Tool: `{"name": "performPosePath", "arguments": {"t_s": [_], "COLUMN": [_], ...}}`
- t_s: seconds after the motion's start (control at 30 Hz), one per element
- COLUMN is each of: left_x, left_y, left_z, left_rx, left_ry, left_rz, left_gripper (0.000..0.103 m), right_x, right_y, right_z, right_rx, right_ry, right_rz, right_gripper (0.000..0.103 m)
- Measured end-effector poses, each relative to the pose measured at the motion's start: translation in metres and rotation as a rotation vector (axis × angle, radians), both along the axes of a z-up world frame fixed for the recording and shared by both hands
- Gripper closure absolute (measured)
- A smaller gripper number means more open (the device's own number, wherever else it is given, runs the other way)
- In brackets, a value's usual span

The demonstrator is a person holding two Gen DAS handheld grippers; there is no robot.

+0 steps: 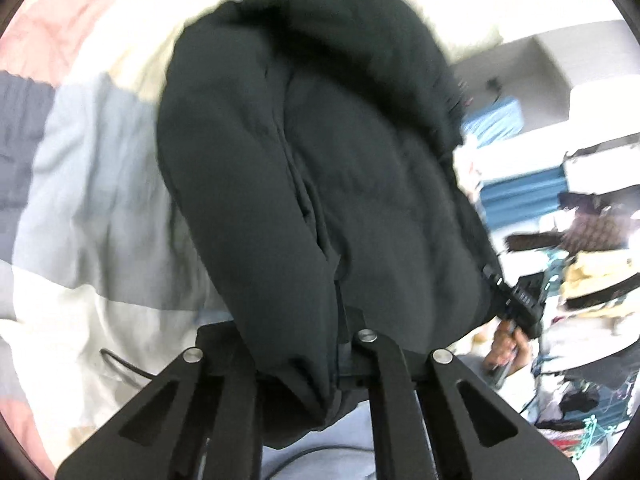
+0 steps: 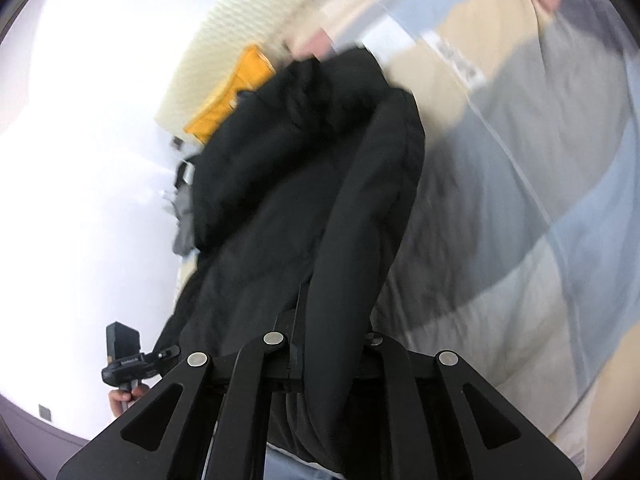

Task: Fold large clothes
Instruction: 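Lift the hem with both grippers and fold it toward the collar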

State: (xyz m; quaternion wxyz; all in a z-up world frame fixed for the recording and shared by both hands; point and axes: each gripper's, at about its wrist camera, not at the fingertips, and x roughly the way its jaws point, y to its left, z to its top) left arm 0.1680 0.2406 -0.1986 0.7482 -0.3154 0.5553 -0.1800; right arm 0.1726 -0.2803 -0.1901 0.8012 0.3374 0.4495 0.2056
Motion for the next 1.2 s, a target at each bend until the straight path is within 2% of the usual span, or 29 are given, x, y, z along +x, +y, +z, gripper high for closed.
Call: {"name": "performPosePath", "arguments": {"t_s": [0.2,0.53,0.8,0.9,1.03,1.2], "left_x": [-0.022,-0.071,-0.133,-0.153,-0.157,-0.129], "left_y": [0.025,0.037,0.046,0.047,0.042,0.041], "left_z": [0.061,0.129,0.175,0.186,0.193,0.186], "left_rx": [0.018,-0.030,-0.075,-0.085,-0.061,-0.050], "left_ry": [-0.101,-0.183,-0.252,-0.264,-0.267,-0.246], "left_rz": [0.088,0.194,0.194,0.200,0.185,0.151], "left_gripper": [0.100,0.100,0.100,0.100,0.100,0.100], "right_x": [-0.023,-0.093,-0.168,-0.181,-0.172,-0.136], "right_y": [0.007,-0.011,-0.033,-0.037,-0.041,-0.054], "right_z": [0.055,0.126,0.186,0.192,0.186,0.170], "right_rx": [0.004,0.100,0.191,0.216,0.203,0.218], "right_ry": [-0.100,-0.271,-0.454,-0.477,-0.454,-0.397], "right_rz": [0.015,-0.003,-0.035,-0.053,-0.072,-0.143], "right_gripper": [0.097,0.097,0.097,0.097,0.097,0.097]}}
